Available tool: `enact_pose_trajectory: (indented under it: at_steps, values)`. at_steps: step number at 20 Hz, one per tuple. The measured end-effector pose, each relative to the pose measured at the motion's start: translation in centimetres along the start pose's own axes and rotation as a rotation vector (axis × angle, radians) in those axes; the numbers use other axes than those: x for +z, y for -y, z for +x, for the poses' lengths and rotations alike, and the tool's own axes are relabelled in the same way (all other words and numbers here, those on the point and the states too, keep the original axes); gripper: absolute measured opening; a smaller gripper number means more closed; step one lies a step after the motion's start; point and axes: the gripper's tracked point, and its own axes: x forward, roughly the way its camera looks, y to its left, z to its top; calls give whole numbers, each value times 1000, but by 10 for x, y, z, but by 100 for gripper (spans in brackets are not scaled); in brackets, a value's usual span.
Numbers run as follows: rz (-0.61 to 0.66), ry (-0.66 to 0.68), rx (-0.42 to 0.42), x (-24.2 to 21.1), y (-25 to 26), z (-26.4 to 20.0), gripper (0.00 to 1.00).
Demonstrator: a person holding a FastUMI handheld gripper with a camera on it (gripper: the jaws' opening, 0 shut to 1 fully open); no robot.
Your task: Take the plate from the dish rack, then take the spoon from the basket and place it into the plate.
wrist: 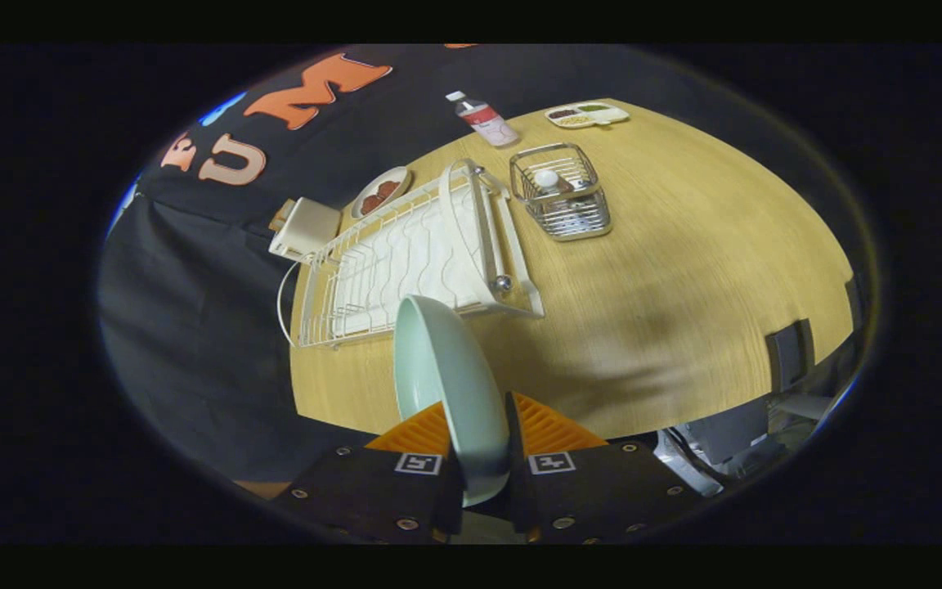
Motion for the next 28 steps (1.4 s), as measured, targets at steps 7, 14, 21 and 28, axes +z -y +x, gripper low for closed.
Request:
enact_pose_trajectory:
  at_steps: [7, 14, 21, 28]
  values:
    - [-11, -27, 15, -18, 10, 29, 24]
    - [5, -16, 32, -22, 17, 51, 25]
    - [-35, 57, -90, -3, 47, 59, 41]
    - [-100, 318, -130, 64, 52, 33, 52]
